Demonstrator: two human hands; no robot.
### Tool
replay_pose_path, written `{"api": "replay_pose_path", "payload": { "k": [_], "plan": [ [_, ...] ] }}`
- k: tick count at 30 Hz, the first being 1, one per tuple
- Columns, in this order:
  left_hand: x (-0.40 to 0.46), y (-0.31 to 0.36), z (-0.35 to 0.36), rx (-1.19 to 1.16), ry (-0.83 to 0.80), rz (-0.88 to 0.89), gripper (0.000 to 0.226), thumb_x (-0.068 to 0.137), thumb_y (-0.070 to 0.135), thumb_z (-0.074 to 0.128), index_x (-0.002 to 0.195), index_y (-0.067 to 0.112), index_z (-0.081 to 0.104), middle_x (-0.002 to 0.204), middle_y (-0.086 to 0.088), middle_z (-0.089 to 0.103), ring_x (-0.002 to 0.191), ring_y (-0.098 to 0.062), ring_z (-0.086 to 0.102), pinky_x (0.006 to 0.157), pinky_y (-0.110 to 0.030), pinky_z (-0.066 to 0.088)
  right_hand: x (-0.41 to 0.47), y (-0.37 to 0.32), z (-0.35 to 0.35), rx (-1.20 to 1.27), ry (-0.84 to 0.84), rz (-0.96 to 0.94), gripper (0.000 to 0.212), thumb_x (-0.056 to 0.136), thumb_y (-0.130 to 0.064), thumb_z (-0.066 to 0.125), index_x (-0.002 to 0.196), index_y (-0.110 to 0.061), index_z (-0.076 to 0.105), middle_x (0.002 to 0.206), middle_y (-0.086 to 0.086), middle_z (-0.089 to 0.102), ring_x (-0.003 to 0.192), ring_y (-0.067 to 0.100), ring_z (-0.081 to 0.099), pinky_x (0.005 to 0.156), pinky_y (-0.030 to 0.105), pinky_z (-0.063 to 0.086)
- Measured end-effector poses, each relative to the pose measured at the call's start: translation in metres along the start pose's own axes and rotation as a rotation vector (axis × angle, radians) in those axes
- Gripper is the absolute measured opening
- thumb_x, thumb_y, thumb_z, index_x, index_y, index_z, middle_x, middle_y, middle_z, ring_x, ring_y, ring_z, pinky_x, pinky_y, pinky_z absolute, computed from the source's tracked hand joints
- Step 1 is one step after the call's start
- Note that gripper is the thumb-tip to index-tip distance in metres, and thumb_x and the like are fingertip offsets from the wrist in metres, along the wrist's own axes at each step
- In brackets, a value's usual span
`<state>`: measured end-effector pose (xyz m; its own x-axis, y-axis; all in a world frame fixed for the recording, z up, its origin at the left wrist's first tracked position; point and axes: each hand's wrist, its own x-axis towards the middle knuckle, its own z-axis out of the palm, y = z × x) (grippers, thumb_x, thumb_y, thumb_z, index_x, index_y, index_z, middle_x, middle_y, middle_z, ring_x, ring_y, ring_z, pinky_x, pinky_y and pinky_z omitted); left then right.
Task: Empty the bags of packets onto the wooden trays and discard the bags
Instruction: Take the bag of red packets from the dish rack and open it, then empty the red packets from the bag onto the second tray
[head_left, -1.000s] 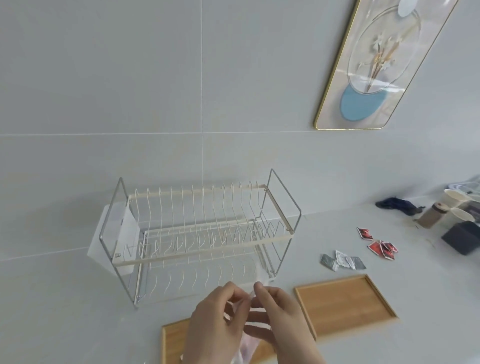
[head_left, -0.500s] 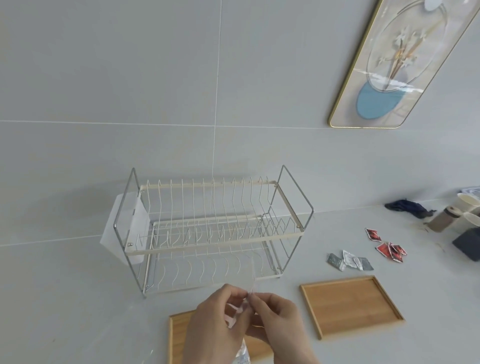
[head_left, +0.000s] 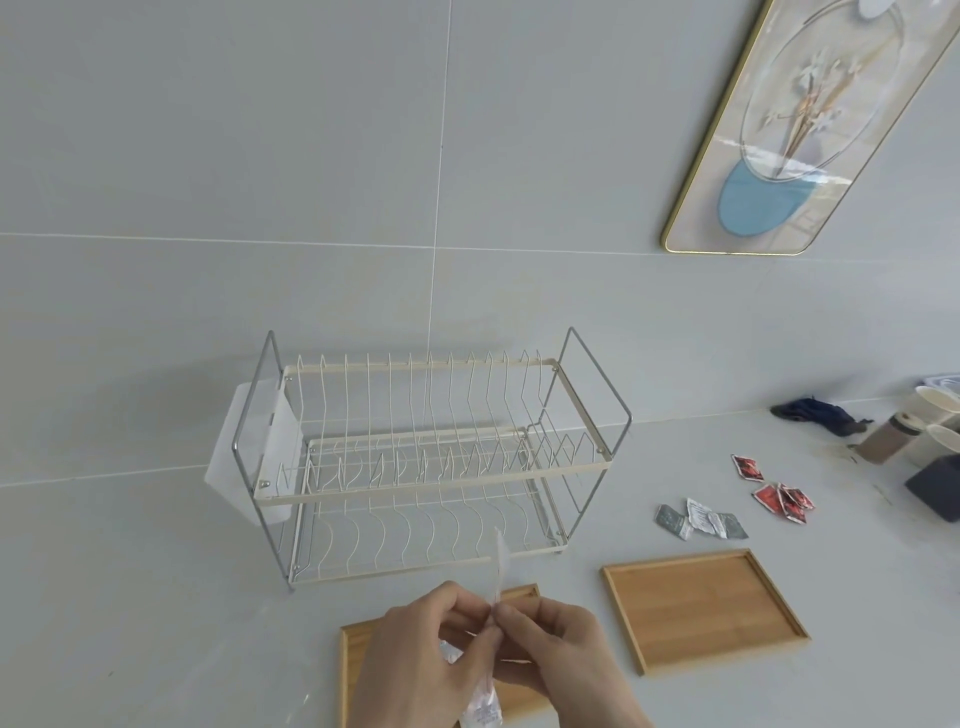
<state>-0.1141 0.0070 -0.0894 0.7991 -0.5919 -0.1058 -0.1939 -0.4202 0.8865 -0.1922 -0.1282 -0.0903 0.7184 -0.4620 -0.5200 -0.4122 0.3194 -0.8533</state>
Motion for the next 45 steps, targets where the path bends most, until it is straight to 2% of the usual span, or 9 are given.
{"api": "replay_pose_path", "payload": {
  "k": [12, 19, 22, 26, 30, 35, 38, 40, 45],
  "plan": [
    [-0.003, 0.0, 0.006, 0.181, 0.044, -0.003, 0.009, 0.078, 0.04, 0.066, 0.081, 0.034, 0.07, 0.072, 0.031, 0.073, 0.073, 0.011, 0.068, 0.072, -0.018, 0.056, 0.0, 0.004, 0.0, 0.004, 0.05, 0.048, 0.014, 0.088, -0.001, 0.068, 0.085, 0.01, 0.076, 0.089, 0.033, 0.077, 0.091, 0.045, 0.075, 0.087, 0.052, 0.062],
    [-0.002, -0.006, 0.002, 0.223, 0.157, -0.12, 0.011, 0.077, 0.037, 0.063, 0.073, 0.028, 0.061, 0.069, 0.029, 0.068, 0.062, -0.001, 0.063, 0.055, -0.014, 0.044, 0.001, 0.007, 0.005, -0.218, 0.15, -0.04, 0.015, 0.082, -0.002, 0.063, 0.069, -0.003, 0.071, 0.069, 0.021, 0.078, 0.066, 0.03, 0.078, 0.059, 0.035, 0.062],
    [-0.004, -0.012, -0.006, 0.208, 0.227, -0.167, 0.013, 0.079, 0.033, 0.063, 0.069, 0.026, 0.058, 0.063, 0.03, 0.064, 0.056, -0.005, 0.058, 0.057, -0.02, 0.045, -0.001, 0.006, -0.002, -0.282, 0.219, -0.061, 0.014, 0.081, -0.003, 0.062, 0.069, 0.0, 0.069, 0.069, 0.022, 0.076, 0.063, 0.028, 0.078, 0.056, 0.037, 0.063],
    [-0.007, -0.016, -0.013, 0.225, 0.286, -0.222, 0.014, 0.079, 0.034, 0.061, 0.069, 0.026, 0.056, 0.058, 0.012, 0.066, 0.063, -0.012, 0.063, 0.063, -0.032, 0.053, -0.006, 0.008, -0.005, -0.396, 0.322, -0.103, 0.012, 0.078, -0.008, 0.065, 0.069, -0.001, 0.067, 0.059, 0.011, 0.075, 0.057, 0.027, 0.076, 0.061, 0.047, 0.065],
    [-0.012, -0.014, -0.008, 0.353, 0.281, -0.224, 0.015, 0.08, 0.036, 0.058, 0.077, 0.025, 0.049, 0.068, 0.01, 0.064, 0.073, -0.017, 0.062, 0.067, -0.032, 0.053, -0.01, 0.009, 0.001, -0.454, 0.365, -0.162, 0.017, 0.075, -0.014, 0.066, 0.06, -0.012, 0.058, 0.057, 0.001, 0.075, 0.059, 0.025, 0.074, 0.067, 0.048, 0.063],
    [-0.009, -0.013, -0.002, 0.385, 0.096, -0.011, 0.035, 0.078, 0.035, 0.058, 0.107, 0.043, 0.04, 0.11, 0.028, 0.053, 0.106, 0.004, 0.053, 0.078, -0.02, 0.04, -0.008, 0.005, 0.005, -0.496, 0.221, -0.227, 0.023, 0.078, -0.013, 0.066, 0.06, -0.017, 0.054, 0.064, 0.006, 0.075, 0.058, 0.023, 0.071, 0.067, 0.045, 0.062],
    [-0.004, -0.01, 0.0, 0.297, 0.145, -0.04, 0.016, 0.083, 0.046, 0.062, 0.09, 0.037, 0.051, 0.082, 0.023, 0.066, 0.076, 0.001, 0.062, 0.069, -0.021, 0.047, -0.01, 0.004, 0.003, -0.559, 0.207, -0.26, 0.024, 0.075, -0.012, 0.066, 0.058, -0.02, 0.052, 0.065, 0.009, 0.075, 0.055, 0.019, 0.07, 0.067, 0.042, 0.06],
    [-0.001, -0.016, -0.003, 0.195, 0.207, -0.121, 0.017, 0.083, 0.041, 0.068, 0.077, 0.031, 0.055, 0.069, 0.018, 0.068, 0.062, -0.004, 0.062, 0.065, -0.025, 0.052, -0.01, 0.005, -0.004, -0.553, 0.254, -0.245, 0.021, 0.076, -0.01, 0.066, 0.061, -0.015, 0.051, 0.061, 0.01, 0.075, 0.052, 0.013, 0.07, 0.068, 0.045, 0.061],
    [0.0, -0.027, -0.009, 0.09, 0.247, -0.123, 0.018, 0.083, 0.026, 0.073, 0.076, 0.027, 0.056, 0.068, 0.02, 0.069, 0.058, -0.007, 0.063, 0.062, -0.025, 0.05, -0.009, 0.006, -0.014, -0.574, 0.35, -0.255, 0.013, 0.078, -0.011, 0.065, 0.07, -0.007, 0.056, 0.062, 0.008, 0.075, 0.058, 0.025, 0.071, 0.066, 0.045, 0.059]
  ]
}}
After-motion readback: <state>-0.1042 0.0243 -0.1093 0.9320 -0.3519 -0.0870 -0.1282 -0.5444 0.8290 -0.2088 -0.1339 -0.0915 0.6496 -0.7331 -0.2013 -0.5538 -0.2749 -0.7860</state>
